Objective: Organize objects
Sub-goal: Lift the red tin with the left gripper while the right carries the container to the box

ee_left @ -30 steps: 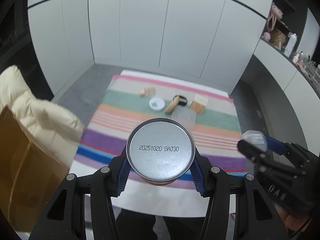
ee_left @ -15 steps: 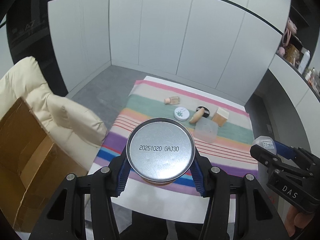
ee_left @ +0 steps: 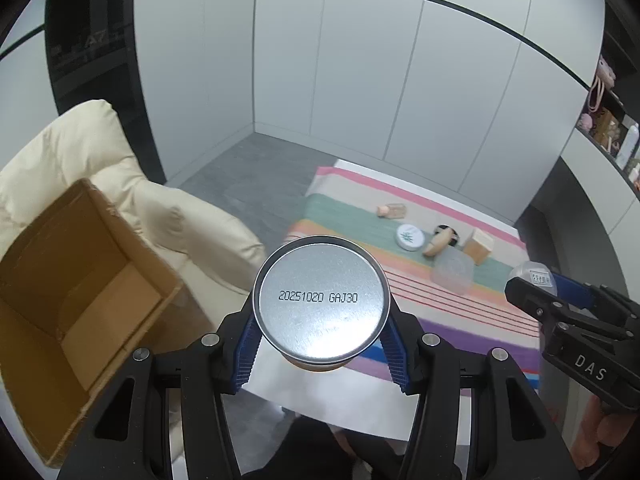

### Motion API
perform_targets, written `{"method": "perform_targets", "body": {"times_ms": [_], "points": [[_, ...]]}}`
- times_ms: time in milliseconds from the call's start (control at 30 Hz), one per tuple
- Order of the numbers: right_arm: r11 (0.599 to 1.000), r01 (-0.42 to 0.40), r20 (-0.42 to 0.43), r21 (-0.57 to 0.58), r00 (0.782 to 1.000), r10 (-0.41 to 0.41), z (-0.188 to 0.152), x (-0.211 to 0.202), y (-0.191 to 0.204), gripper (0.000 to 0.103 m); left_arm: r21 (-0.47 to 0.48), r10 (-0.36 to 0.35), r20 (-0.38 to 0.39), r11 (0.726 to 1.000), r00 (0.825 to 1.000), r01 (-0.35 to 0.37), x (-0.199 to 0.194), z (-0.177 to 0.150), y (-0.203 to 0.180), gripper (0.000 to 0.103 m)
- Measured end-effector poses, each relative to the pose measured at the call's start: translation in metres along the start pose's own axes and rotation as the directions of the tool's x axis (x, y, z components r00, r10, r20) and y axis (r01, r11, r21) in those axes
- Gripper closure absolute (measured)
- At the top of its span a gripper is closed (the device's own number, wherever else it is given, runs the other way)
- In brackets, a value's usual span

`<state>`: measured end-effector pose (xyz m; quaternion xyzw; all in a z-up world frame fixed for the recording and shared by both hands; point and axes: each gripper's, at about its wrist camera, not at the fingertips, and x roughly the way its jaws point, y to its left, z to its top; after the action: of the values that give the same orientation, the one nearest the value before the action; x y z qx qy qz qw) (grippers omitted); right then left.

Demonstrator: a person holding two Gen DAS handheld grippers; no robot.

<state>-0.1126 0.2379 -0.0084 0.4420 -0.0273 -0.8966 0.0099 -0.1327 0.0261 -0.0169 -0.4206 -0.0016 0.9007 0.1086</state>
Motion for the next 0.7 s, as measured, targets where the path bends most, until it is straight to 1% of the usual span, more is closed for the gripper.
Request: {"method": "perform_targets", "body": {"times_ms": [300,400,500,700], "points": [[0.997,-0.045,0.014,-0.056,0.999,0.045,0.009,0.004,0.044,0.043,-0.040,0.046,0.019,0.998,0.999,-0.046,-0.014,-0.003,0.040,0.049],[0.995,-0.059,0.016,-0.079,0.998,0.060,0.011,0.005,0.060,0.043,-0.042,0.081,0.027,0.996,0.996,-0.080,-0.017,-0.005,0.055,0.049],[0.993,-0.077,0.024,-0.094,0.997,0.079,0.015,0.006,0.078,0.043,-0.072,0.089,0.026,0.994,0.996,-0.087,-0.023,-0.007,0.073,0.049],[0.983,-0.114,0.017,-0.142,0.993,0.118,0.017,0.011,0.114,0.043,-0.121,0.135,0.032,0.984,0.990,-0.130,-0.034,-0.011,0.107,0.049]]}}
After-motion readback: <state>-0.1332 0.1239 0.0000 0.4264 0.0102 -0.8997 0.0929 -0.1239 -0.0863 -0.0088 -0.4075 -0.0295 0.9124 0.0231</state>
